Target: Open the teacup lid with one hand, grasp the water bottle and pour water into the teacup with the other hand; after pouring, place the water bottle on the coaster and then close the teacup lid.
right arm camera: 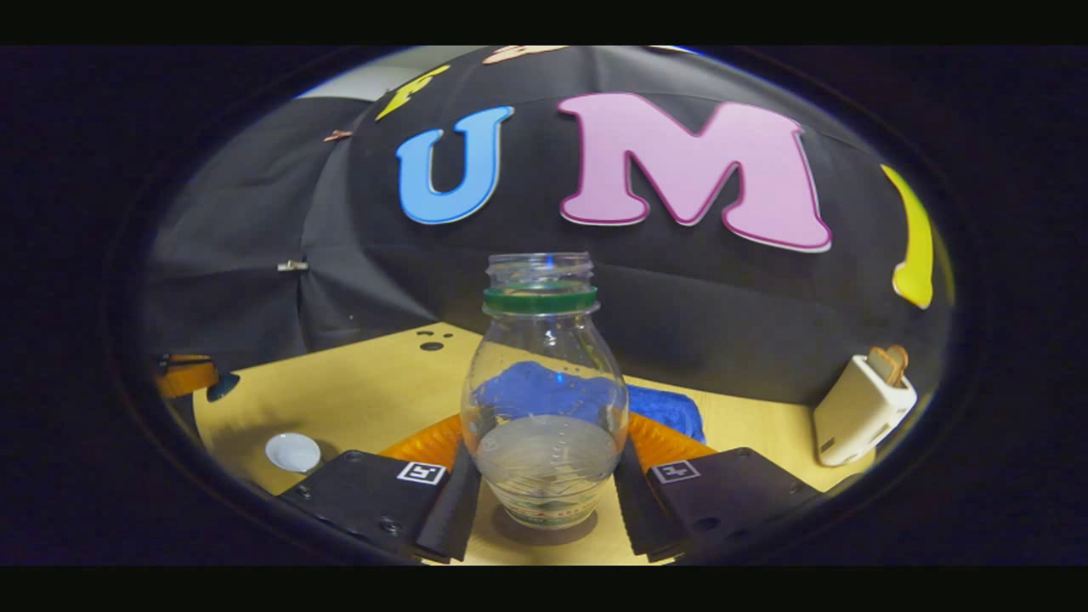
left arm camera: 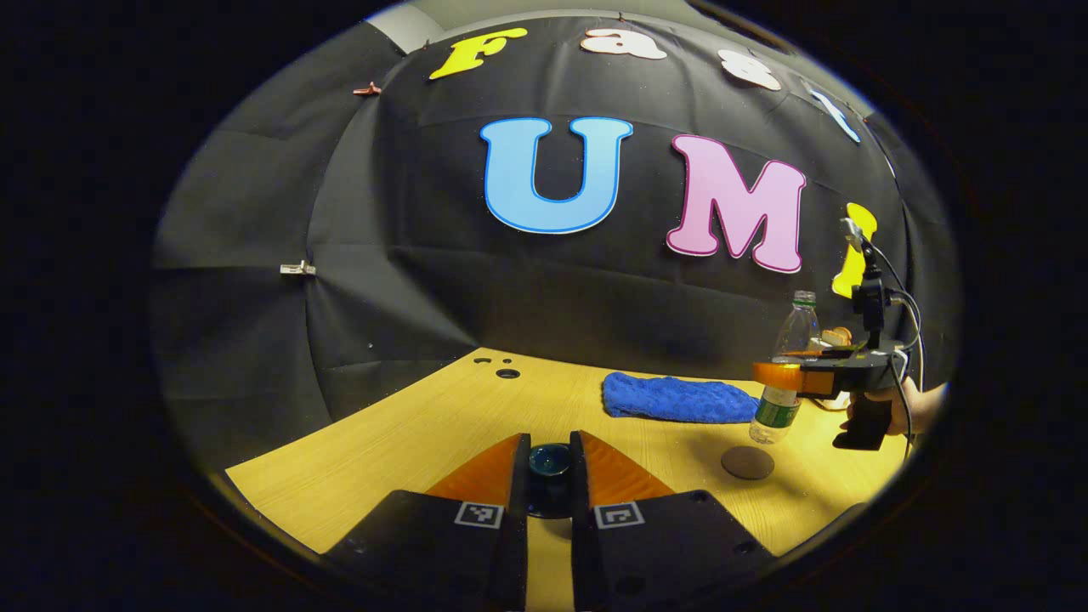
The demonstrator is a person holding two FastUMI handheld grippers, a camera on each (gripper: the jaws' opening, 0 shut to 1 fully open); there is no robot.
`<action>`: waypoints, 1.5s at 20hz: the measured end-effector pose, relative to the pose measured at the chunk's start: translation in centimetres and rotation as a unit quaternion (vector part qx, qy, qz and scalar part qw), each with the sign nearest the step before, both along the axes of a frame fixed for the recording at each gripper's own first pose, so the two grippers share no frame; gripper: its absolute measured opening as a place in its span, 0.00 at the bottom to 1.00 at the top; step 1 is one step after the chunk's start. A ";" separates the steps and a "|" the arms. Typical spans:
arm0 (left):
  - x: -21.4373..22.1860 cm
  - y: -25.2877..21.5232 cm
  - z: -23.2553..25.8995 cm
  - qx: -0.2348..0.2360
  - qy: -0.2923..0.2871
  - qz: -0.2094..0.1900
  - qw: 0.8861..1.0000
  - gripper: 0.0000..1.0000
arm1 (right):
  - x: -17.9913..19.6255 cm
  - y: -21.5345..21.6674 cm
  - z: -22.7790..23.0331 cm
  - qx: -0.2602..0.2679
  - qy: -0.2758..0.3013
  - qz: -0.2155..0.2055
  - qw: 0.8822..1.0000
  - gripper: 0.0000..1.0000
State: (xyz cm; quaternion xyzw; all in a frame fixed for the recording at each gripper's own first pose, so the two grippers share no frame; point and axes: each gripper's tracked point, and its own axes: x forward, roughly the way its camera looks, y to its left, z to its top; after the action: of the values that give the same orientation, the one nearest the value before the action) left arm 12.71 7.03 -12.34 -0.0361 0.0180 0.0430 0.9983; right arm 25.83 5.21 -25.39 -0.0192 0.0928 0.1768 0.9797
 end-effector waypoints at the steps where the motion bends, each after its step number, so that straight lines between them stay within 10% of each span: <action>1: 0.0 0.1 -0.1 -0.006 -0.002 0.003 1.000 0.25 | 0.0 -0.5 -0.7 0.016 0.006 -0.010 1.000 0.72; 17: 0.8 0.0 -2.3 -0.016 0.012 0.022 1.000 0.24 | -0.4 -0.8 -5.6 -0.012 0.007 -0.017 1.000 0.77; 30: 1.3 -0.9 -2.5 -0.012 0.016 0.015 1.000 0.25 | -1.9 -1.5 -6.7 -0.023 0.017 -0.029 0.999 0.99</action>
State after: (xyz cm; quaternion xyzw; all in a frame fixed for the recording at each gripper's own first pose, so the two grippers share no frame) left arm 14.00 6.09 -14.87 -0.0481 0.0338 0.0585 0.9966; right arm 23.91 3.74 -32.13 -0.0364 0.1142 0.1464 0.9819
